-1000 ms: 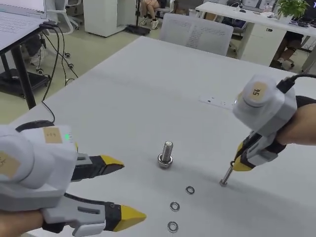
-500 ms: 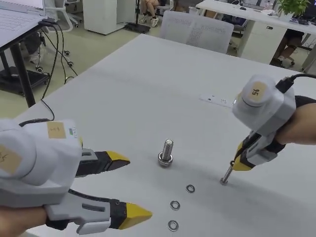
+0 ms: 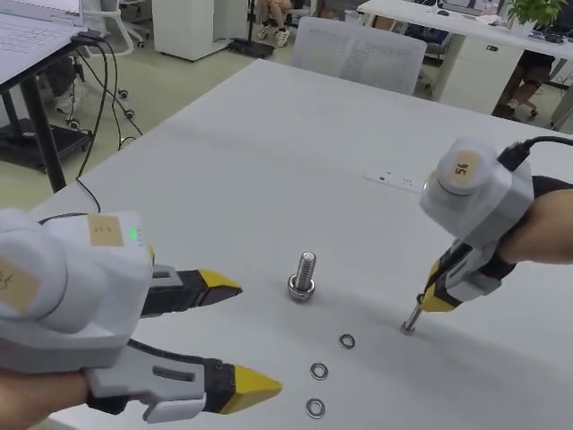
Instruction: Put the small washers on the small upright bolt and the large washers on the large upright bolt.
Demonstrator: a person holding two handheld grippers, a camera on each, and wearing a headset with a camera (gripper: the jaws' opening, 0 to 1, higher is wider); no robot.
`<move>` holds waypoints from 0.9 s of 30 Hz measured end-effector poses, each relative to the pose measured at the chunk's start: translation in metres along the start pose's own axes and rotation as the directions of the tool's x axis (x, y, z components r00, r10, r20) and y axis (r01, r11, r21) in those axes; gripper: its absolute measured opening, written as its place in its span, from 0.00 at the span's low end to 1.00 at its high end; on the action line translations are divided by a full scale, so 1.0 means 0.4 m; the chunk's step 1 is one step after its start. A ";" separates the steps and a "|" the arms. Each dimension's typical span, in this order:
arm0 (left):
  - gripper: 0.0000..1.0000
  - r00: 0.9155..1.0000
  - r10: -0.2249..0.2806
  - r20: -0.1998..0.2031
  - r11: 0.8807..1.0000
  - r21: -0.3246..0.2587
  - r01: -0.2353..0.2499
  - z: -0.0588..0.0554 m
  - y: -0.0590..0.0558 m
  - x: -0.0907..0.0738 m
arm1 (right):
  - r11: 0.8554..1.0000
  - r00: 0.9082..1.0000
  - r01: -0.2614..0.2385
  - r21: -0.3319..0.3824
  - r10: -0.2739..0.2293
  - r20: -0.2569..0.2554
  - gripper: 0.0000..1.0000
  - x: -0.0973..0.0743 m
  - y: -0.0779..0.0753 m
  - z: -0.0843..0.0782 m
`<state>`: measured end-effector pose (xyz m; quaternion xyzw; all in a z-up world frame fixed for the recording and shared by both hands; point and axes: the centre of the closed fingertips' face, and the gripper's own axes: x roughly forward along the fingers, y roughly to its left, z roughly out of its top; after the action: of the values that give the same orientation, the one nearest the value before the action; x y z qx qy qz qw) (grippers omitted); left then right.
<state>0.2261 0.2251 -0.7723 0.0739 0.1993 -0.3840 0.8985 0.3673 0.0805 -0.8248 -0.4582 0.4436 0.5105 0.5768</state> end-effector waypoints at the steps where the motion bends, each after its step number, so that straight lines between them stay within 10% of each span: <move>1: 0.59 1.000 0.000 -0.001 1.000 0.000 0.000 0.000 0.000 0.000 | 1.000 1.000 -0.001 0.000 0.001 0.000 0.13 0.001 0.000 0.000; 27: 0.59 1.000 -0.001 -0.009 1.000 0.000 0.001 0.001 0.002 0.001 | 0.999 0.999 -0.038 0.024 0.039 -0.030 0.13 0.107 0.011 -0.021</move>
<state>0.2269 0.2252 -0.7722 0.0755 0.2036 -0.3841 0.8974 0.3663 0.0804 -0.8685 -0.4504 0.4668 0.5093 0.5655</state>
